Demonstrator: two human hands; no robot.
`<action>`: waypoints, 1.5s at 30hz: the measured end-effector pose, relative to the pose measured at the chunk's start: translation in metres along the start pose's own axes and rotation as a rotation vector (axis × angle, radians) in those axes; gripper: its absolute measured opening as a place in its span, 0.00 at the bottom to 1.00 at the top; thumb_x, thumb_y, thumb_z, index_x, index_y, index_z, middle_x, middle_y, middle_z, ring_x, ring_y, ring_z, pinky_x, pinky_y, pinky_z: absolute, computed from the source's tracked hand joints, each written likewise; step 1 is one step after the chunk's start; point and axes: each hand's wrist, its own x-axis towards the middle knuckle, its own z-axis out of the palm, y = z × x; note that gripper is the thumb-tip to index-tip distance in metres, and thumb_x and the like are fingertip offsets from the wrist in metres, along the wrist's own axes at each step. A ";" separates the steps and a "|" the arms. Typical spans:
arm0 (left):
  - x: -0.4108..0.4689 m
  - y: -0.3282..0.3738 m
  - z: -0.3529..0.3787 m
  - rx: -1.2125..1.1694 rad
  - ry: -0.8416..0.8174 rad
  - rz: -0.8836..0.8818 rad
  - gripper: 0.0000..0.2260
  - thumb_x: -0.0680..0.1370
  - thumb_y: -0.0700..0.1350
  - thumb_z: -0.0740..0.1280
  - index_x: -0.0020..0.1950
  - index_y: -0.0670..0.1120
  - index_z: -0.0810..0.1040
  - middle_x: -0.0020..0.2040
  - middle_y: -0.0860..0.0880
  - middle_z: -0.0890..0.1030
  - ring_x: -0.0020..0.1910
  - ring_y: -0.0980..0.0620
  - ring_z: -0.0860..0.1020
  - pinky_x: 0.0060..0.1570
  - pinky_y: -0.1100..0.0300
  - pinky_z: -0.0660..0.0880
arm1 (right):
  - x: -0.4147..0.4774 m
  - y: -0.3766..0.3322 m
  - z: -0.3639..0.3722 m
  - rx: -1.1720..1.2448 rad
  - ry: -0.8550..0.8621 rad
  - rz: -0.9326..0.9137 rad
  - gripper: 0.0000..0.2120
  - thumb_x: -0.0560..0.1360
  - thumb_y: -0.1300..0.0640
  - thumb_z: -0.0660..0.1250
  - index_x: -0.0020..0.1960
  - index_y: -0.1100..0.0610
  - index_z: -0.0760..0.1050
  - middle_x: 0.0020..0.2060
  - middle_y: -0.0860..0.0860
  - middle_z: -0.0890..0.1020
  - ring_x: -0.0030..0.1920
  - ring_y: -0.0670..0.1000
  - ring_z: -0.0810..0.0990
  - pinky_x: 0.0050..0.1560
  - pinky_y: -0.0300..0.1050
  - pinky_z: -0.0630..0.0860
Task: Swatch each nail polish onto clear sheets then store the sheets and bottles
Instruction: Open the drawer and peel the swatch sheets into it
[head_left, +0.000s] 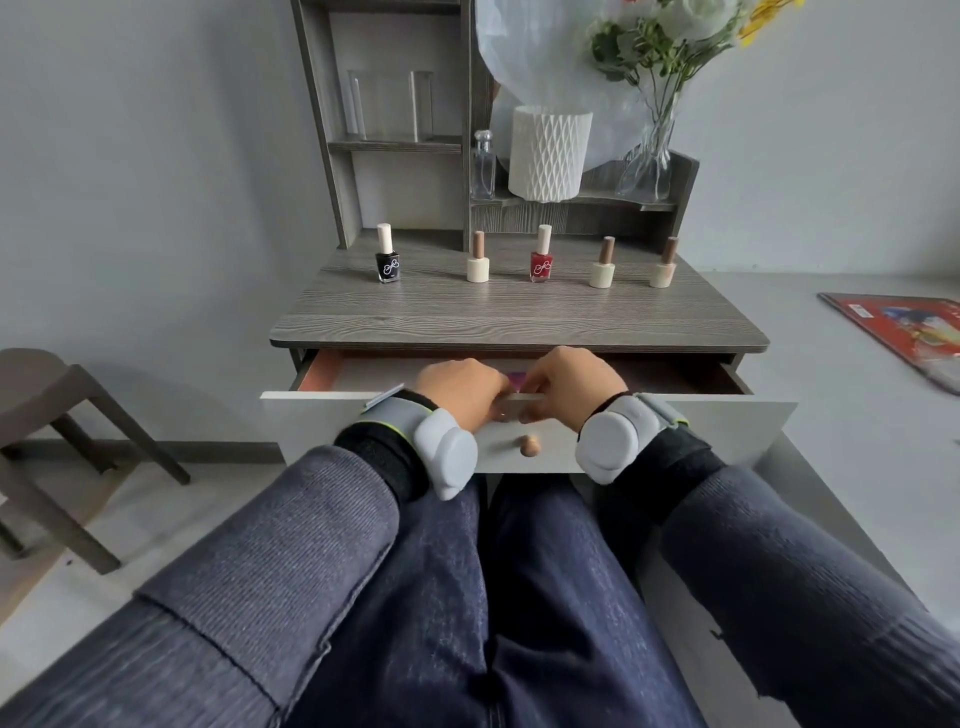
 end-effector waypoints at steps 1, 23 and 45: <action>0.000 -0.001 0.002 0.007 0.031 -0.009 0.12 0.79 0.50 0.62 0.62 0.59 0.75 0.59 0.49 0.78 0.59 0.45 0.77 0.51 0.56 0.70 | 0.000 -0.001 0.004 -0.021 0.036 0.010 0.13 0.69 0.53 0.76 0.53 0.51 0.82 0.45 0.49 0.82 0.46 0.53 0.79 0.45 0.44 0.73; 0.018 0.004 0.016 0.204 0.504 -0.224 0.34 0.60 0.59 0.78 0.58 0.46 0.68 0.56 0.44 0.70 0.52 0.45 0.71 0.43 0.55 0.70 | 0.004 0.039 0.023 -0.341 0.214 0.067 0.42 0.76 0.45 0.67 0.78 0.43 0.42 0.79 0.46 0.49 0.79 0.53 0.46 0.75 0.64 0.42; 0.058 -0.007 0.010 0.269 0.298 -0.163 0.13 0.79 0.40 0.61 0.63 0.44 0.73 0.60 0.45 0.78 0.59 0.46 0.76 0.65 0.56 0.62 | 0.042 0.061 0.045 -0.421 0.721 -0.042 0.31 0.56 0.46 0.81 0.55 0.53 0.76 0.49 0.53 0.77 0.50 0.60 0.76 0.54 0.57 0.72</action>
